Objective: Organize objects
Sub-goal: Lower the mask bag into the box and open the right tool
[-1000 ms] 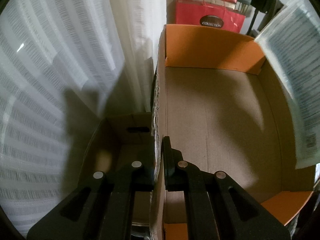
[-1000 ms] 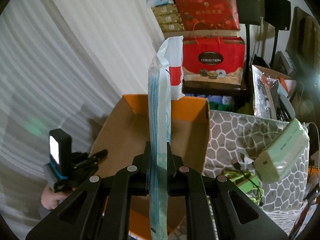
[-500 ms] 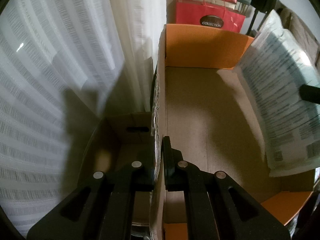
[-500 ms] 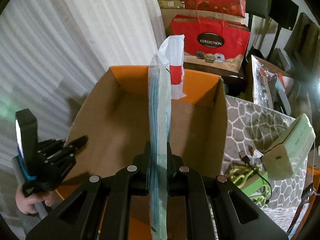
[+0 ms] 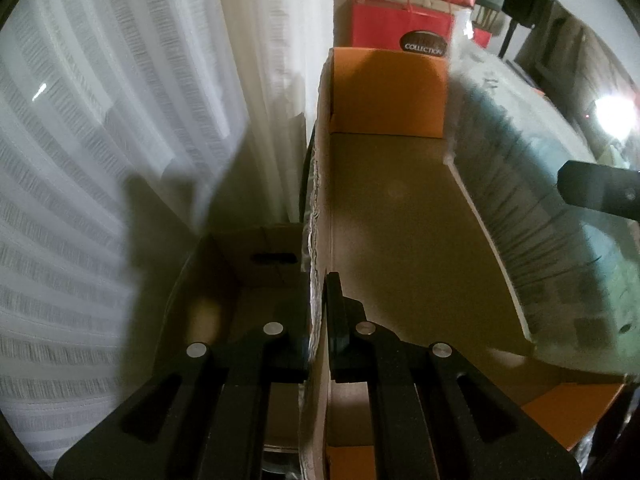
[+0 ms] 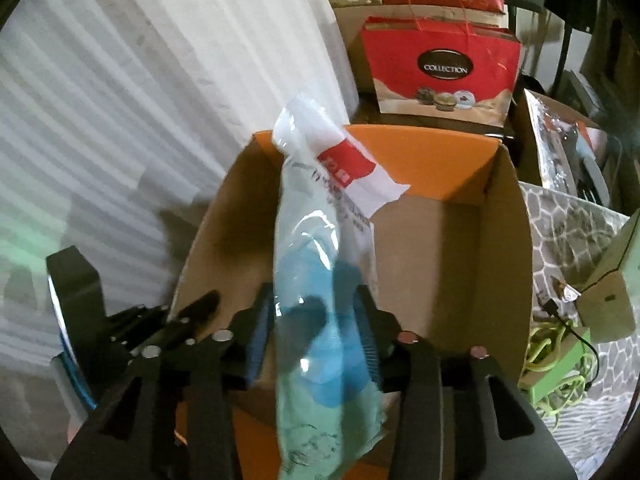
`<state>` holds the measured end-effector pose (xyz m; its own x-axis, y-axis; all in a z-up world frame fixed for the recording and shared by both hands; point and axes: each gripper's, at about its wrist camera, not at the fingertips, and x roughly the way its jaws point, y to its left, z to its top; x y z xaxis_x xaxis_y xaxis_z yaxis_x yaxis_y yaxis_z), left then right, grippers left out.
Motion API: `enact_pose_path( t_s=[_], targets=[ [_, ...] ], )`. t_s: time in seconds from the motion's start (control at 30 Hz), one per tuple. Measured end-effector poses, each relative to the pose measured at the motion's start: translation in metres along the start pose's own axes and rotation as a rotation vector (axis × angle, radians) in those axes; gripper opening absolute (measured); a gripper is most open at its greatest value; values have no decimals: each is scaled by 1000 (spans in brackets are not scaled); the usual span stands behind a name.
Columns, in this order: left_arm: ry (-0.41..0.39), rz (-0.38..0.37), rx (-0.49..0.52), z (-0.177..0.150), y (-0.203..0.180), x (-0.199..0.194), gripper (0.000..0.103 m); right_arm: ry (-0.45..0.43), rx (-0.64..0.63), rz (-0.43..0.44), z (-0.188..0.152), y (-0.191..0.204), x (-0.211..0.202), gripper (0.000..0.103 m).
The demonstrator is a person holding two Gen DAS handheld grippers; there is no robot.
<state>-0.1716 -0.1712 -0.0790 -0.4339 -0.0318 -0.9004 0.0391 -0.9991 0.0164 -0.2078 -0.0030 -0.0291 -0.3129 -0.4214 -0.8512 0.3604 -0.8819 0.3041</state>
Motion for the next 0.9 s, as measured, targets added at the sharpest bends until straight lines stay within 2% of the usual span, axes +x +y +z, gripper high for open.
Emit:
enact_pose_path(
  t_s=[0.17, 0.33, 0.4, 0.67, 0.9],
  targets=[
    [1, -3, -1, -1, 0, -1, 6, -5, 2, 10, -1, -5, -4, 47],
    [3, -5, -5, 0, 1, 0, 6, 18, 8, 157, -3, -2, -8, 49],
    [4, -5, -5, 1, 3, 2, 6, 8, -6, 178, -3, 3, -13, 49],
    [8, -2, -7, 1, 3, 3, 6, -35, -63, 106, -4, 8, -31, 49],
    [9, -2, -6, 1, 5, 4, 6, -77, -89, 48, -8, -10, -50, 49]
  ],
)
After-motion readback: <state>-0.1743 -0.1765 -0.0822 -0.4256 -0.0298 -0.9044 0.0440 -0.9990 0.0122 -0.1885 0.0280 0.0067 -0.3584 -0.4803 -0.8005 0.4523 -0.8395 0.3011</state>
